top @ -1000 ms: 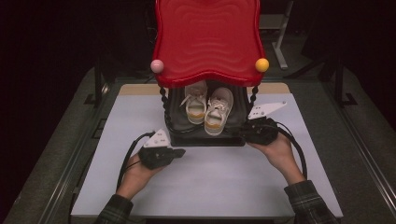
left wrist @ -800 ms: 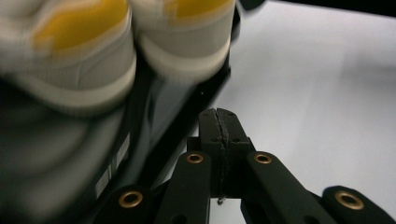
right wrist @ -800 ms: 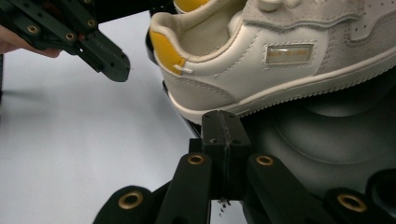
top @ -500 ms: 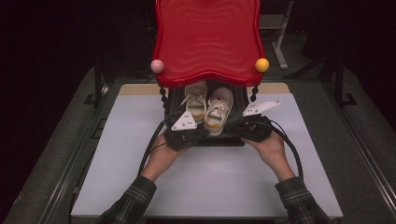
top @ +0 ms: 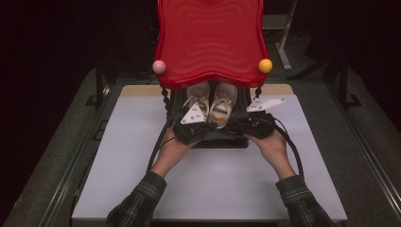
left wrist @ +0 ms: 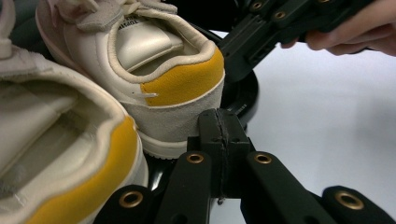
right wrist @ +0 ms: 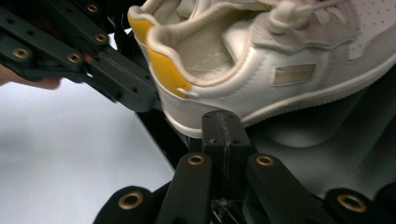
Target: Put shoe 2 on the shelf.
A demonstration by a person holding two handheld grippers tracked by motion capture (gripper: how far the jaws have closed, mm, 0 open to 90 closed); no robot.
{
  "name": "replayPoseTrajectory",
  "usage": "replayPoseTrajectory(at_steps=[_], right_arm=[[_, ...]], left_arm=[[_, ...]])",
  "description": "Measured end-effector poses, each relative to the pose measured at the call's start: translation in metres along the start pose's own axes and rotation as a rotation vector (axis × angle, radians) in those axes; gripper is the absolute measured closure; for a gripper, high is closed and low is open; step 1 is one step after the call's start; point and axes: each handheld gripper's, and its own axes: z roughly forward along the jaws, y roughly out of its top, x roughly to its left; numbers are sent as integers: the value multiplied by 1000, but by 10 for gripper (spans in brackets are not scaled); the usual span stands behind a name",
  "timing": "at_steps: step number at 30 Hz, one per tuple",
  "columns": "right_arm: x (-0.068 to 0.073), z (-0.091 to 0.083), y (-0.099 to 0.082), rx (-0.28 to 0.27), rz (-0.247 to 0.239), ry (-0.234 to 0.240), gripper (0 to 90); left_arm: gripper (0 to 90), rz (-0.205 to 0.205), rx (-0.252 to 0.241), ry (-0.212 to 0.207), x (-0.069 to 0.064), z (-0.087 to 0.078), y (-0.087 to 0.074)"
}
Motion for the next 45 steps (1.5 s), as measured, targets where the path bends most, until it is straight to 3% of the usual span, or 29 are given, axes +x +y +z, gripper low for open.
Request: replayPoseTrajectory(at_steps=[14, 21, 31, 33, 36, 41, 45], right_arm=[[1, 3, 3, 22, -6, -6, 896], [5, -3, 3, 29, -10, 7, 871], [9, -18, -2, 20, -3, 20, 670], [9, -20, -4, 30, 4, 19, 557], [11, -23, -6, 41, 5, 20, 468], [15, -29, -10, 61, -14, 3, 409], [13, -36, -21, 71, 2, -7, 386]], left_arm=[[900, -23, 19, 36, 0, 12, 0], [869, -50, 15, 10, -2, -3, 2], [629, -63, 68, 6, -9, -25, -1], [528, -90, 68, -8, -10, -30, -4], [422, -104, 72, -6, -13, -39, -10], [311, -116, 83, 10, -17, -53, -19], [268, -130, 86, 28, -19, -66, -29]])
